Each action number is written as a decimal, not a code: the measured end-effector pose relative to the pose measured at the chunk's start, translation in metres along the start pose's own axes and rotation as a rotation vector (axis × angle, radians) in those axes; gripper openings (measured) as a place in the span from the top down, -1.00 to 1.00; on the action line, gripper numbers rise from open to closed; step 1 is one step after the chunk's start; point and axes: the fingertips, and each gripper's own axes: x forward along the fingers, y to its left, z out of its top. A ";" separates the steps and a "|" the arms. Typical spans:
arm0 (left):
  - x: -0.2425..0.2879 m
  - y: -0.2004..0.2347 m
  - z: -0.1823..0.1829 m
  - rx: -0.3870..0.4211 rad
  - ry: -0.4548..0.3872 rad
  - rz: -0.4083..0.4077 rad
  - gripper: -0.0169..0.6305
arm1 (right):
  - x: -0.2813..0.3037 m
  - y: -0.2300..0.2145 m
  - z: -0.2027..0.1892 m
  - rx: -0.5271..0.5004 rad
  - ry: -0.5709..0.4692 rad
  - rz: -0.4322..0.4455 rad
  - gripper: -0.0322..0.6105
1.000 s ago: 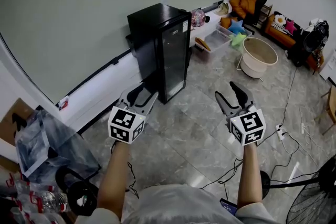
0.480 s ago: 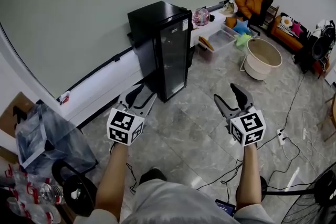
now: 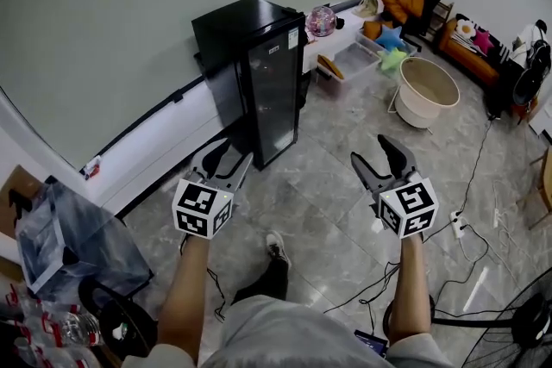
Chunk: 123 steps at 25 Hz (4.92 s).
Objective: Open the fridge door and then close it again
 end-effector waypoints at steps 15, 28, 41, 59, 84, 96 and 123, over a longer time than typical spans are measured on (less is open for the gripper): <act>0.196 0.169 0.008 -0.038 -0.031 0.077 0.42 | 0.222 -0.123 0.021 -0.013 0.044 0.019 0.16; 0.258 0.260 -0.025 -0.113 0.034 0.178 0.42 | 0.370 -0.144 0.037 -0.019 -0.024 0.166 0.16; 0.315 0.300 -0.070 -0.243 0.126 0.430 0.42 | 0.514 -0.190 0.030 -0.063 -0.012 0.442 0.28; 0.361 0.296 -0.175 -0.500 0.282 0.638 0.42 | 0.646 -0.120 0.003 -0.652 0.035 0.981 0.12; 0.422 0.315 -0.261 -0.558 0.367 0.312 0.42 | 0.673 -0.082 -0.026 -0.871 0.185 0.969 0.22; 0.426 0.316 -0.264 -0.547 0.377 0.320 0.61 | 0.671 -0.081 -0.026 -0.863 0.170 0.974 0.21; 0.426 0.311 -0.261 -0.618 0.368 0.384 0.64 | 0.666 -0.075 -0.029 -0.955 0.113 1.072 0.25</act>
